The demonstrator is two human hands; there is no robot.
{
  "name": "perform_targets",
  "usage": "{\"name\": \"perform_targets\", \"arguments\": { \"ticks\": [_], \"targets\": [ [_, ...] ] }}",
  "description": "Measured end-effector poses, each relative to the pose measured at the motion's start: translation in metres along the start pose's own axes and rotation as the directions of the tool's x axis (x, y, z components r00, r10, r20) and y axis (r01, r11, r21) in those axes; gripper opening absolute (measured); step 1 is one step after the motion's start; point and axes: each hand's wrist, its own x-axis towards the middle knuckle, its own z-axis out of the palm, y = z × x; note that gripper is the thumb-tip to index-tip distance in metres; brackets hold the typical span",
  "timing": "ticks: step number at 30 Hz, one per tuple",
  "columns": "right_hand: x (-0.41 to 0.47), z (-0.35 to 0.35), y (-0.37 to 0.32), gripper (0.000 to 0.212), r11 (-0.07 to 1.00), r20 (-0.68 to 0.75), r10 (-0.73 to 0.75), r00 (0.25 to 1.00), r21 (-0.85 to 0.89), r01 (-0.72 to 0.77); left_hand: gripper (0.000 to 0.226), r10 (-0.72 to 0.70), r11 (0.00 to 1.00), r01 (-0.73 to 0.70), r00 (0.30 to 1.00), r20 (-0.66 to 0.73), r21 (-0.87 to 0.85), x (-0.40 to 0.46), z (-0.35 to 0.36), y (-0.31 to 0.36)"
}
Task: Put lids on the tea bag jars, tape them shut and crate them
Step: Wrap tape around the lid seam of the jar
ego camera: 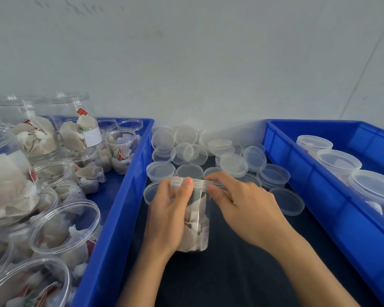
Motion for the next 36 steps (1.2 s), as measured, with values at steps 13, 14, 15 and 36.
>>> {"name": "perform_targets", "arguments": {
  "ticks": [13,14,15,36],
  "targets": [
    [-0.005,-0.004,-0.005,0.047,0.999,0.008,0.034,0.999,-0.005,-0.034,0.07,-0.044,0.999,0.045,0.995,0.084,-0.01,-0.001,0.002,-0.001],
    [-0.006,-0.005,-0.006,0.048,0.999,-0.006,0.031,0.999,-0.017,-0.031,0.067,-0.023,0.999,0.021,0.998,0.061,0.033,-0.002,0.002,0.0],
    [-0.007,-0.006,-0.007,0.05,0.999,-0.02,0.027,0.999,-0.039,-0.028,0.063,0.003,0.996,-0.005,1.0,0.028,0.086,-0.001,0.001,0.0],
    [-0.005,-0.006,0.011,0.027,0.978,0.06,0.032,0.998,0.203,-0.044,0.073,-0.01,0.997,0.009,1.0,0.01,0.078,0.0,0.0,0.008]
  ]
}}
